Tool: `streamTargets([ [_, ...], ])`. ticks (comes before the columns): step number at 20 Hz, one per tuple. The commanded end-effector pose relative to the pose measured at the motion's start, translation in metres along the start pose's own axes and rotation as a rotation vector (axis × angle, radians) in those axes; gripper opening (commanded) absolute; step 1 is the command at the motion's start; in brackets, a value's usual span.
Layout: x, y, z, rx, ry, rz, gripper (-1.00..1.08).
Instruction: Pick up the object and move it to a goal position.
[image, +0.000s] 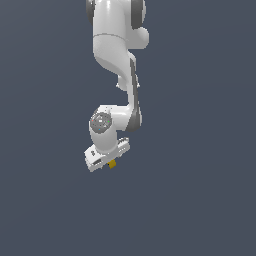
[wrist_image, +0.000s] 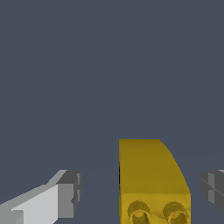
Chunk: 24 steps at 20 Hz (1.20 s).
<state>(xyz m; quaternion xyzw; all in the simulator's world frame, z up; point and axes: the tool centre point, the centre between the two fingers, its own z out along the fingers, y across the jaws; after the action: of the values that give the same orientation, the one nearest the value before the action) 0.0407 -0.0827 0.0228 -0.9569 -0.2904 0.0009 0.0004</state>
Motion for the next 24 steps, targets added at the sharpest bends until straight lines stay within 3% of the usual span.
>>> streamTargets([
  [1, 0.001, 0.001, 0.001, -0.001, 0.001, 0.0, 1.0],
  [2, 0.001, 0.001, 0.001, -0.001, 0.001, 0.0, -1.0],
  [15, -0.001, 0.001, -0.001, -0.001, 0.001, 0.0, -1.0],
  [24, -0.025, 0.006, -0.028, -0.001, 0.001, 0.0, -1.0],
])
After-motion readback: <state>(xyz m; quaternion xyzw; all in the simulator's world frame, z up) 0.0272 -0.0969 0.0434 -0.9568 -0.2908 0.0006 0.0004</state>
